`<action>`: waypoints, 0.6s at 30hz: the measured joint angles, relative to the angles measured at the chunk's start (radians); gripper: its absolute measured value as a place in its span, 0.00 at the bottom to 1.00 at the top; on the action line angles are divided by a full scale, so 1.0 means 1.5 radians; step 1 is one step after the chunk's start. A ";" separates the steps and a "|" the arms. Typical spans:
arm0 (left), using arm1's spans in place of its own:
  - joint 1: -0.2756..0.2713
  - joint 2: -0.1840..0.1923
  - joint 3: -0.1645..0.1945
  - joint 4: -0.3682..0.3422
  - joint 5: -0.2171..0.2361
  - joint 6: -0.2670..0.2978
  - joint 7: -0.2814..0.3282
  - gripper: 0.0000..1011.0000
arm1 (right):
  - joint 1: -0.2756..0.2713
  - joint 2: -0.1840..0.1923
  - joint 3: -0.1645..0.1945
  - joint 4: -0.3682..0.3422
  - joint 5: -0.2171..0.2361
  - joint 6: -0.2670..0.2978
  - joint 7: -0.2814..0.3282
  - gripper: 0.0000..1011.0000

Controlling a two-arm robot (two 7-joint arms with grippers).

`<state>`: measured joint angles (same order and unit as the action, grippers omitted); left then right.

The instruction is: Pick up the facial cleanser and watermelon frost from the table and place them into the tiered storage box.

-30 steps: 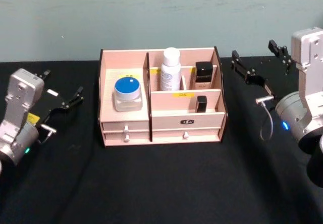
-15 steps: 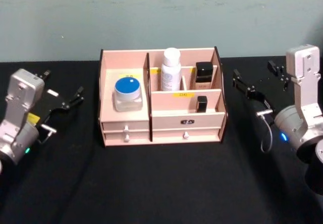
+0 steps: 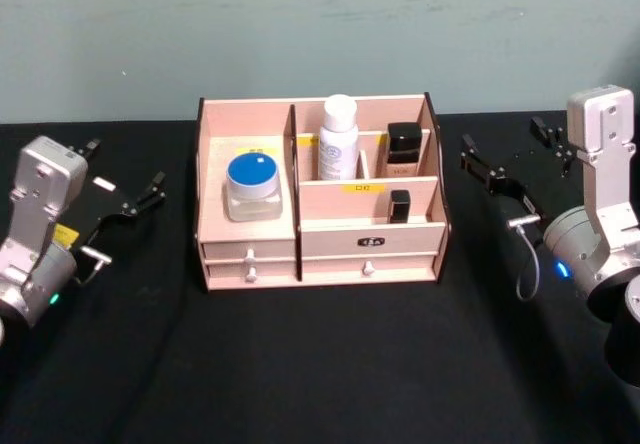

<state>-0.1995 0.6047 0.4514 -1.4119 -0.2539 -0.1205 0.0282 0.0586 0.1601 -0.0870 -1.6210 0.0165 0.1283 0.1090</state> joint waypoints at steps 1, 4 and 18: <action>0.000 0.000 0.000 0.000 0.000 0.000 0.000 0.99 | 0.000 0.000 0.000 0.000 0.000 0.000 0.000 0.99; 0.000 0.000 0.000 0.000 0.000 0.000 0.000 0.99 | 0.000 0.000 0.000 -0.001 0.000 0.000 0.000 0.99; 0.000 0.000 0.000 0.000 0.000 0.000 0.000 0.99 | 0.000 0.000 -0.001 -0.002 0.000 0.000 -0.001 0.99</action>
<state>-0.1995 0.6047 0.4514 -1.4120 -0.2539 -0.1205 0.0283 0.0586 0.1607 -0.0881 -1.6237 0.0165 0.1281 0.1072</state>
